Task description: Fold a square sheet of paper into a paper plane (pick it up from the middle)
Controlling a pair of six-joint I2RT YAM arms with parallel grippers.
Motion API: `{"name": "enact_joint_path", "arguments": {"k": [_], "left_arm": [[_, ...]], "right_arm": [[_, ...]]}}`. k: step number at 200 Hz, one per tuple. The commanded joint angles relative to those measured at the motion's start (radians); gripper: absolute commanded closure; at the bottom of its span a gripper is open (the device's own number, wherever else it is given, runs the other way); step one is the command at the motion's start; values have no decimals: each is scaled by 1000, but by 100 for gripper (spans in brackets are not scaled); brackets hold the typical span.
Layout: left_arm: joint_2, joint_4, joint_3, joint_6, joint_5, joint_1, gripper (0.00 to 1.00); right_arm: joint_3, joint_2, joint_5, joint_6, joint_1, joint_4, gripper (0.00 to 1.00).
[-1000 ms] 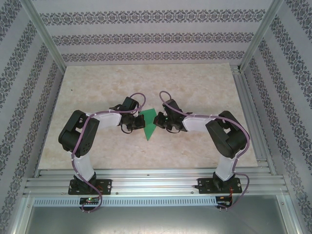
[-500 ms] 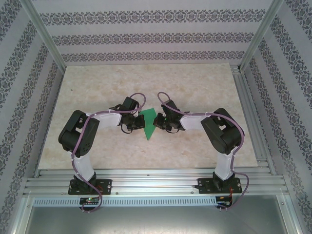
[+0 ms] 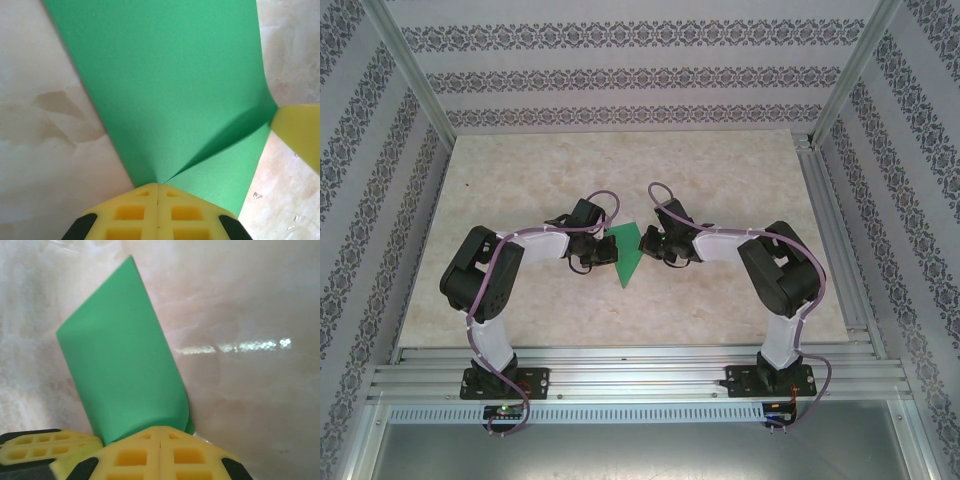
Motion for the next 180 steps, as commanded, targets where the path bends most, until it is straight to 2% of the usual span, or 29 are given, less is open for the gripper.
{"name": "enact_joint_path", "arguments": {"k": [1, 43, 90, 180], "left_arm": [[18, -89, -11, 31, -88, -8, 100], [14, -90, -10, 35, -88, -8, 100], [9, -85, -4, 42, -77, -8, 100], [42, -71, 65, 193, -12, -8, 100]], "right_arm": [[18, 36, 10, -19, -3, -3, 97], [24, 13, 54, -18, -6, -48, 97], [-62, -142, -32, -12, 6, 88, 96], [14, 9, -11, -34, 43, 16, 95]]}}
